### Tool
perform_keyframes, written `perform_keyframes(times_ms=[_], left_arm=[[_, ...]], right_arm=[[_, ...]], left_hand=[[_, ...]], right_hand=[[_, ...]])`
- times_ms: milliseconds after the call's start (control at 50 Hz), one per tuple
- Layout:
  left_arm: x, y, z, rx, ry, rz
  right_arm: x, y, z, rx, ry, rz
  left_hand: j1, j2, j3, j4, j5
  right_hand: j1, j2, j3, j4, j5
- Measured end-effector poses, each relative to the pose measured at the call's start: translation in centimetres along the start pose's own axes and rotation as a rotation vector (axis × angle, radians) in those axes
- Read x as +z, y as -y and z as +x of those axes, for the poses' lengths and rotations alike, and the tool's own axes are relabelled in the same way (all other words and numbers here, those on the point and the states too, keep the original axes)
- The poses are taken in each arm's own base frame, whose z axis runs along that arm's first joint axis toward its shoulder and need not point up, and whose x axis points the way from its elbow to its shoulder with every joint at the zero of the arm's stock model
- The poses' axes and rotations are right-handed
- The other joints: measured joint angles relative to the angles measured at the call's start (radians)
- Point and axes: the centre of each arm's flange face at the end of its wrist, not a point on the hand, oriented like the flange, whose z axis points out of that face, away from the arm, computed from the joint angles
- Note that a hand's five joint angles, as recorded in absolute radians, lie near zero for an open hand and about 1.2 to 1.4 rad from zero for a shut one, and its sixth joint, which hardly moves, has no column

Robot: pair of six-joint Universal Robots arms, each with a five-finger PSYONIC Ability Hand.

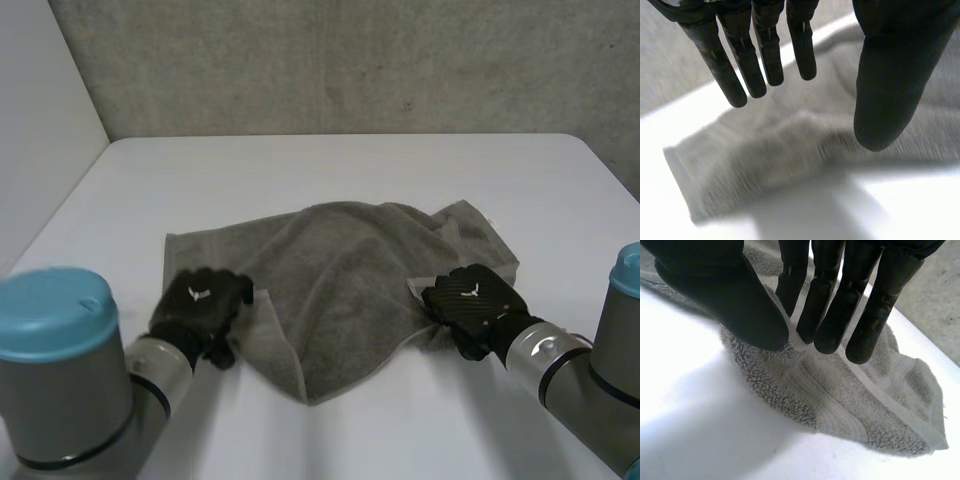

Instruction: Fold the laundry

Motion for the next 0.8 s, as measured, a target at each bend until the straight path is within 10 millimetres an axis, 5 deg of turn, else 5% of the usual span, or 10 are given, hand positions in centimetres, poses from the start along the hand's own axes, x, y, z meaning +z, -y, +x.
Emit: perform_keyframes(times_ms=[140,300,520,800], left_arm=[[0.4,4.7,-0.8,-0.012,0.015,0.149],[2.6,6.0,-0.2,0.0,-0.051,0.186],[9.2,2.8,1.1,0.311,-0.203,0.084],[10.9,-0.3,0.9,0.463,-0.234,-0.03]], right_arm=[[0.1,0.0,0.0,-0.007,-0.014,0.022],[0.1,-0.2,0.0,-0.014,-0.015,0.024],[0.1,-0.3,-0.2,-0.016,-0.009,0.021],[0.1,-0.4,-0.4,-0.016,0.009,0.022]], left_hand=[[-0.017,-0.018,-0.019,-0.02,-0.02],[-0.013,-0.01,-0.013,-0.012,-0.01],[0.094,0.099,0.097,0.098,0.098],[0.097,0.105,0.102,0.104,0.103]], right_hand=[[0.0,0.0,0.0,0.0,0.001],[0.0,0.0,0.0,0.0,0.002],[0.0,0.0,0.0,0.0,0.002],[0.0,0.0,0.0,0.0,0.003]])
